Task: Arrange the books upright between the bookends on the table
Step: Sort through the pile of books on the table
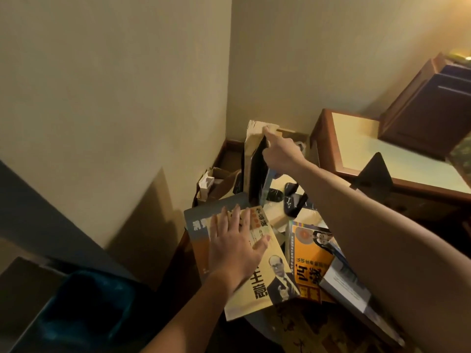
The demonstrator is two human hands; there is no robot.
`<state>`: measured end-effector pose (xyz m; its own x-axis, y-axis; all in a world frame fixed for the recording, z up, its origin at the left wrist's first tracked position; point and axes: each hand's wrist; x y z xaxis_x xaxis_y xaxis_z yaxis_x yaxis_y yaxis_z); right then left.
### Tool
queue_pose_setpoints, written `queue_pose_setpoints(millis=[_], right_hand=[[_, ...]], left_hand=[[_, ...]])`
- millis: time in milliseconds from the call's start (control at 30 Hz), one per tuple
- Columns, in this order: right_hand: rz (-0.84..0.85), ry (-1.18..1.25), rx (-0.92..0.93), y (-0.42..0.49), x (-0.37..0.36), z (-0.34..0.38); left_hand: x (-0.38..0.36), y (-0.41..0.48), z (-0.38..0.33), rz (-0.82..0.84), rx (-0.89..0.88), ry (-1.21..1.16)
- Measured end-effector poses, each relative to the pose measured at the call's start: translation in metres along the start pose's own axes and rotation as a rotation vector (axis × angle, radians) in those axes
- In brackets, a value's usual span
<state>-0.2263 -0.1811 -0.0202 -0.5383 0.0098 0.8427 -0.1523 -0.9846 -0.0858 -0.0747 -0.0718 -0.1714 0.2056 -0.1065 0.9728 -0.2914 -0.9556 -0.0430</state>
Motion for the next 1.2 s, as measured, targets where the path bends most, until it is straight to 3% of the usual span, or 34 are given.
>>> queue_pose_setpoints(millis=[333,533,900,1200], right_hand=[[0.164,0.376,-0.023,0.003,-0.021,-0.012],[0.063,0.23,0.084,-0.017,-0.023,-0.033],[0.096,0.132,0.11,-0.104,0.021,-0.056],[0.039,0.115,-0.085,-0.218,0.044,-0.139]], left_hand=[[-0.003,0.001,0.001,-0.033,0.003,-0.046],[-0.004,-0.001,0.002,-0.071,-0.027,-0.06],[0.005,-0.037,-0.011,0.0,-0.11,-0.042],[0.023,-0.078,-0.047,0.132,-0.197,-0.04]])
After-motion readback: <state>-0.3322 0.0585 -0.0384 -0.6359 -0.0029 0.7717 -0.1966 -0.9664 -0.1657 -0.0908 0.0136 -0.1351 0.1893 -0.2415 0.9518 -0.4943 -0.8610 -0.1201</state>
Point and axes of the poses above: each hand's wrist, its own y-axis towards the middle knuckle, its own x-axis out of the back of the hand, z = x × y, and after that the axes turned 4 degrees about x, right-handed
